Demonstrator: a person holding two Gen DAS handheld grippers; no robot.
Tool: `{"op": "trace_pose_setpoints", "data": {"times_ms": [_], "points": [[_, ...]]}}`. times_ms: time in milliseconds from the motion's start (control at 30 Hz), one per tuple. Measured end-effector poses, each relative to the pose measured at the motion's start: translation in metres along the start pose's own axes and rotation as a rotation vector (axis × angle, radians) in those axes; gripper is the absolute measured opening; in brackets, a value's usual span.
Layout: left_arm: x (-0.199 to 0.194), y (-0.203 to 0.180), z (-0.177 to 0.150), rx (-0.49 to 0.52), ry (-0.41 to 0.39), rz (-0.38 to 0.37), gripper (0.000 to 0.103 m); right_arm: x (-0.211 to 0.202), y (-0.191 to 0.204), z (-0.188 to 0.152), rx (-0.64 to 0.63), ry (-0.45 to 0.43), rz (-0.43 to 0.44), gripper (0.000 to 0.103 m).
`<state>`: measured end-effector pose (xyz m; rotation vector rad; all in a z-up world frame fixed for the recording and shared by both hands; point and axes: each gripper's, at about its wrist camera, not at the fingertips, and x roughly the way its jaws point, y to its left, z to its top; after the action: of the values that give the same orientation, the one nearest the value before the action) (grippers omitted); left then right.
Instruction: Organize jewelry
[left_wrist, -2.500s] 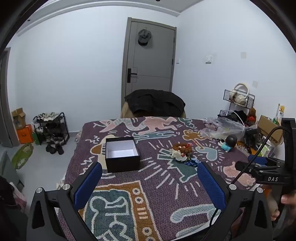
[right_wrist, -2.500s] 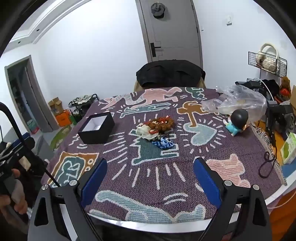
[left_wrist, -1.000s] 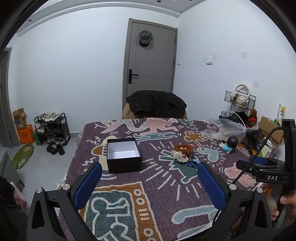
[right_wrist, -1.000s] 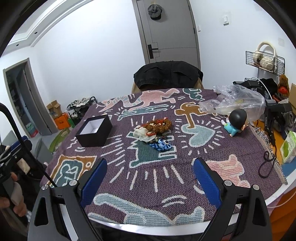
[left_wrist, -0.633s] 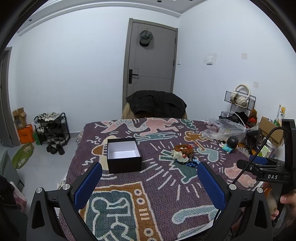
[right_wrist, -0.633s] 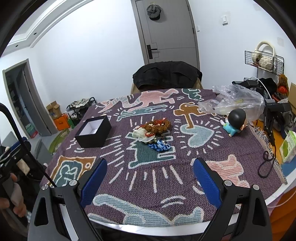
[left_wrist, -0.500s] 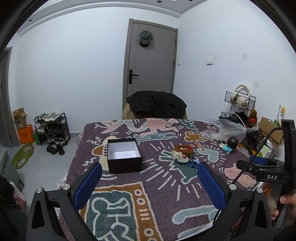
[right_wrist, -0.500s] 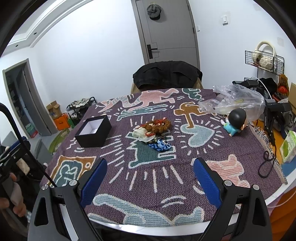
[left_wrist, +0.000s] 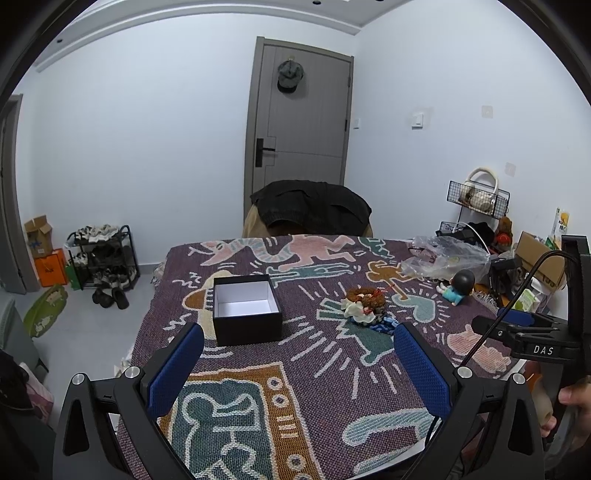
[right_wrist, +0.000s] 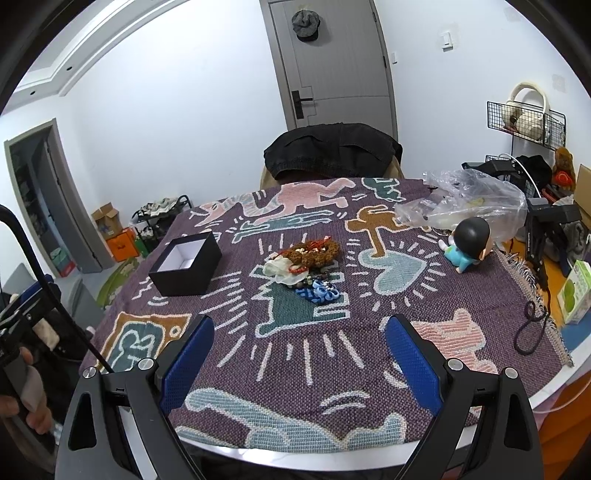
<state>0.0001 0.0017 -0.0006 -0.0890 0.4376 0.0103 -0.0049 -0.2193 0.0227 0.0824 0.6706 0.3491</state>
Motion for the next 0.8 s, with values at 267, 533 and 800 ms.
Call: {"op": "trace_pose_setpoints", "data": {"times_ms": [267,533,800], "points": [[-0.0013,-0.0001,-0.0004,0.001,-0.003,-0.006,0.103,-0.0004,-0.0003,0.0005,0.002,-0.002,-0.001,0.095],[-0.0034,0.0004,0.0003,-0.002,-0.012,-0.009,0.103,-0.0003,-0.0009,0.0009,0.002,-0.003,0.001,0.095],[0.0014,0.0032,0.0017,-0.018,-0.009,-0.017,0.103,0.0007,-0.0028,0.0018,0.008,-0.005,0.010,0.095]]}}
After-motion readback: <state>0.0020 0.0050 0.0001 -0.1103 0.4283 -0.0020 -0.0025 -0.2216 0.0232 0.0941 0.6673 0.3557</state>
